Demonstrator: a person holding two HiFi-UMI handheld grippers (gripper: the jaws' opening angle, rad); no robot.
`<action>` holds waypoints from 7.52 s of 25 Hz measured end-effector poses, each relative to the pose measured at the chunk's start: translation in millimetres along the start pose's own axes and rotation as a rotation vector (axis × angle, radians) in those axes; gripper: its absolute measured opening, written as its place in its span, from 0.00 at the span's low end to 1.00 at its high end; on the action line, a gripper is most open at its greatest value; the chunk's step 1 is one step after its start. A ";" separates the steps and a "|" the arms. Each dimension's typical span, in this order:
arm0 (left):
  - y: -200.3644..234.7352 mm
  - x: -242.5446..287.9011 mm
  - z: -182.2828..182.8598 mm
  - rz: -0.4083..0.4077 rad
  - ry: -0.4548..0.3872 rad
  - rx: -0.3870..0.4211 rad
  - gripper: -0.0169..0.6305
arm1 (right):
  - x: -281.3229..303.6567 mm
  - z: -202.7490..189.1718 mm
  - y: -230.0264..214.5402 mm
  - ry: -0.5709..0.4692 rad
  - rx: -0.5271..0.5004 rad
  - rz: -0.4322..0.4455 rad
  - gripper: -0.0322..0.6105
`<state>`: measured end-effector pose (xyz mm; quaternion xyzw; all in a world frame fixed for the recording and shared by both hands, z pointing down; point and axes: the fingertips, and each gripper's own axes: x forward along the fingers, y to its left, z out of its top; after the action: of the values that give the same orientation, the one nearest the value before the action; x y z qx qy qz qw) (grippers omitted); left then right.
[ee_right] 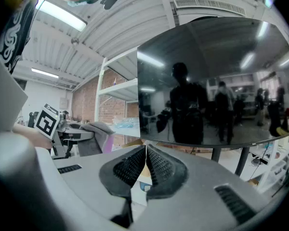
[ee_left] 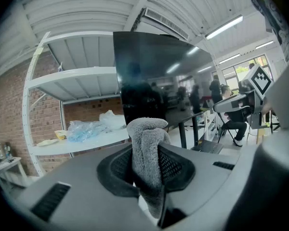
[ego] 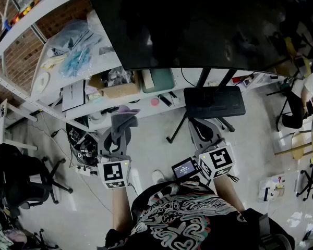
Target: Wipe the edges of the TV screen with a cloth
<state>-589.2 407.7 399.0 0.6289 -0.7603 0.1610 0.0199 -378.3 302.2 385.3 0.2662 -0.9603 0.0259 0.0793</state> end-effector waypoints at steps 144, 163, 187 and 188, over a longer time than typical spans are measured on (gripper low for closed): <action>59.3 299.9 2.8 -0.115 -0.078 -0.109 0.14 | 234.6 4.5 -113.0 0.114 0.083 -0.045 0.11; 39.8 305.6 6.3 -0.155 -0.079 -0.111 0.14 | 225.1 -2.1 -117.4 0.104 0.115 -0.073 0.11; 6.5 313.7 17.1 -0.226 -0.079 -0.103 0.14 | 215.9 -11.8 -145.8 0.115 0.147 -0.147 0.11; 6.9 313.5 16.4 -0.227 -0.079 -0.103 0.14 | 216.6 -12.3 -144.9 0.115 0.149 -0.148 0.11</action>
<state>-658.3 106.5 454.9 0.7148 -0.6918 0.0935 0.0405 -485.1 69.3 434.5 0.3394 -0.9274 0.1064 0.1161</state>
